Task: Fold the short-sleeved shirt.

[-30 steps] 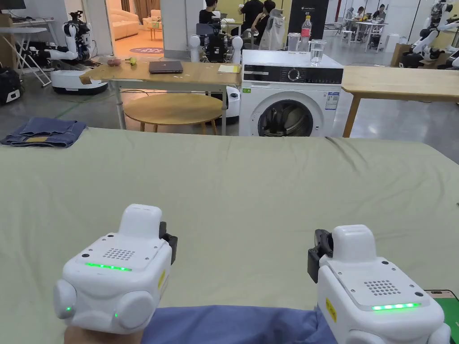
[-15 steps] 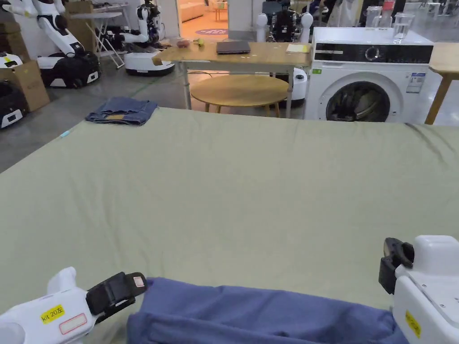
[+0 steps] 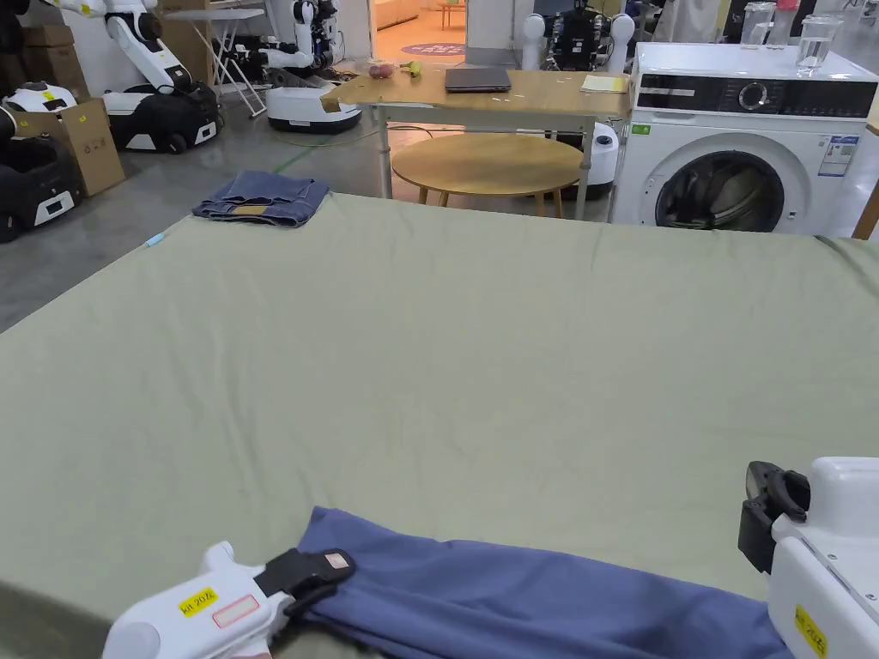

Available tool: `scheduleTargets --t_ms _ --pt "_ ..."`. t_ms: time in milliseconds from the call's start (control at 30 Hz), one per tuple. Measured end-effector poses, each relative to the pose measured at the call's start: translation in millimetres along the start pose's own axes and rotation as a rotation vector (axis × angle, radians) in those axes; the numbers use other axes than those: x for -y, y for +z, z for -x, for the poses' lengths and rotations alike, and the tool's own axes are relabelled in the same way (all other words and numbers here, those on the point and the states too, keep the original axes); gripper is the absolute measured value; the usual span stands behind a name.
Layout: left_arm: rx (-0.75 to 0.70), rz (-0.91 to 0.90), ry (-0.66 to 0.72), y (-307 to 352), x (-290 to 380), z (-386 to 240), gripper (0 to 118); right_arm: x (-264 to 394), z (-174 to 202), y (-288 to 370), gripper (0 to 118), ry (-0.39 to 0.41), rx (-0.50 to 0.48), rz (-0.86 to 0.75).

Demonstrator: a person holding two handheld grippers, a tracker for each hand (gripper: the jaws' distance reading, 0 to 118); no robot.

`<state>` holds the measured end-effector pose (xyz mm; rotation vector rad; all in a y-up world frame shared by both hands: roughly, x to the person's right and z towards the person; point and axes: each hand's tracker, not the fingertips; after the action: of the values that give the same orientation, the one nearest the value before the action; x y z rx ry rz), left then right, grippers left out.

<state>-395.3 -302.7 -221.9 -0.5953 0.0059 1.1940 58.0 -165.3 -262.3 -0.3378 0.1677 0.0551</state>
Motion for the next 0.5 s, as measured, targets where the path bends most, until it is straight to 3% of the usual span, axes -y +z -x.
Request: scheduleTargets --t_ms 133,200,267,500 --pt "-0.163 -0.034 -0.364 10 -29 -30 5 3 -5 0 0 -0.004 0.008 0.011" --pt "-0.243 -0.098 -0.647 18 -26 -62 5 4 -7 0 0 -0.008 0.011 0.013" --pt "-0.267 -0.153 -0.794 23 -27 -72 5 5 -8 0 0 -0.010 0.014 0.015" --pt "-0.138 -0.167 -1.325 22 85 -173 5 4 -15 3 0 -0.020 0.030 0.017"
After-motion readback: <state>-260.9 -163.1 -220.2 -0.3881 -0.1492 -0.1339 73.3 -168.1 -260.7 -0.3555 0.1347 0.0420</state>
